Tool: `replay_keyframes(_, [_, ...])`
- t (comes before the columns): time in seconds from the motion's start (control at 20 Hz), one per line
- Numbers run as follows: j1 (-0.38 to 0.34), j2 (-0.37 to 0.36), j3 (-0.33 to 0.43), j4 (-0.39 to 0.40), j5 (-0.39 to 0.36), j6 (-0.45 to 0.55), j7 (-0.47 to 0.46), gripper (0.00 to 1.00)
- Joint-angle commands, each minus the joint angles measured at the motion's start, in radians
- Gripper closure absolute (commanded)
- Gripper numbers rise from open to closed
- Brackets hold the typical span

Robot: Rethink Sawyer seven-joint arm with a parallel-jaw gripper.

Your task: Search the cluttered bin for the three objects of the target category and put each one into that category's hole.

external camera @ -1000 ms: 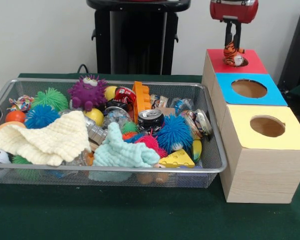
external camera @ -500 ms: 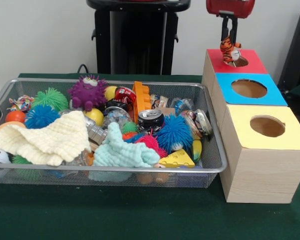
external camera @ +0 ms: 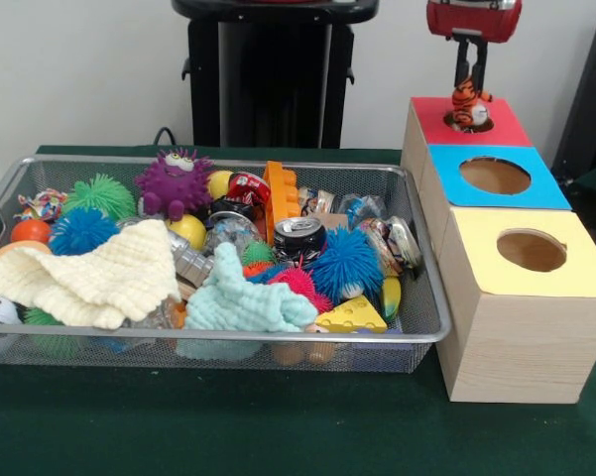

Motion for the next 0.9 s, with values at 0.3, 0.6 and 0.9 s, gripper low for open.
replay_keyframes(0.3, [0.036, 0.099, 0.015, -0.054, 0.016, -0.134, 0.145, 1.0])
replay_keyframes(0.6, [0.02, 0.149, 0.027, -0.067, 0.004, -0.2, 0.131, 1.0])
replay_keyframes(0.9, [0.021, 0.165, 0.026, -0.069, 0.006, -0.222, 0.128, 1.0])
